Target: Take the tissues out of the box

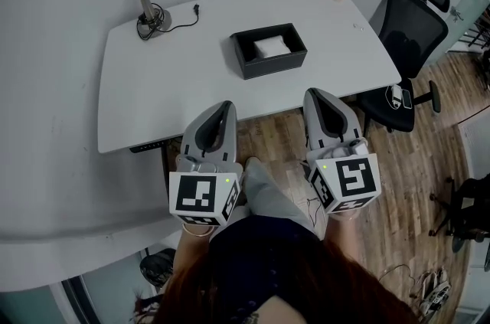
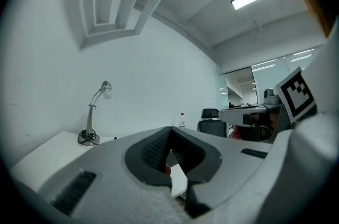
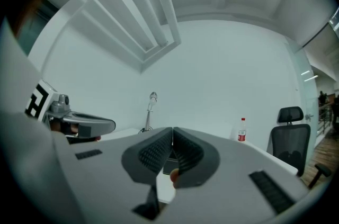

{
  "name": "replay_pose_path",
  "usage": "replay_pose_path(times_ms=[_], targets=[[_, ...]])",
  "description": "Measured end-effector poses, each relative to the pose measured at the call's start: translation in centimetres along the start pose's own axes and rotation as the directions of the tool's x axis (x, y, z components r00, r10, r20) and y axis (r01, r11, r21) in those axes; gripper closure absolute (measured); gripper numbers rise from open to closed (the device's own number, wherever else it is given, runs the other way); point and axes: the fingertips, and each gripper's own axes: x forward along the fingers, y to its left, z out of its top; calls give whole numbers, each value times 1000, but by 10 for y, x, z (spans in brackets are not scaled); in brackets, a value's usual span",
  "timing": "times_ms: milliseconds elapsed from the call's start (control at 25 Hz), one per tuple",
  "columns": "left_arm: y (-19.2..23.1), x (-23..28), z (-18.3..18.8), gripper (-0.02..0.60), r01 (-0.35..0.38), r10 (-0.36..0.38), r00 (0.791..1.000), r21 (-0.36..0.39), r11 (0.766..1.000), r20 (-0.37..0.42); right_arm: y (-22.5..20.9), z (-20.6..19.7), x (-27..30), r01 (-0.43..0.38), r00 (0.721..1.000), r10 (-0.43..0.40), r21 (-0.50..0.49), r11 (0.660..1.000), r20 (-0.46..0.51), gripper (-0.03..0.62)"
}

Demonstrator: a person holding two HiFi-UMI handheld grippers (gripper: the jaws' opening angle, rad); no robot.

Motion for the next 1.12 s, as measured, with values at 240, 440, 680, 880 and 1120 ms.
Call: replay_pose_path(times_ms=[240,440,680,880,1120], targets=[[10,16,-3,560,0,0,1000,3,1000,-7,-5,-10,19,0,1000,-1,-15,1000,-31,574],[17,35,-5,561,5,-5,1000,1,1000,-13,-10,-18,38,-14,999,14,4,1000,-51,574],[26,63,-5,560,16,-16,1000,2,1000,-17,-15,-21,65,-33,996,33,1,999,-79,574],[37,85,-5,560,19,-19,1000,-4,1000,-21,-23,-30,87,-47,992,48,7,999,-116,571],[50,112,-9,560,16,-16,999,-4,1000,-32,-27,-35,115,-75,987,76,9,997,-139,563]])
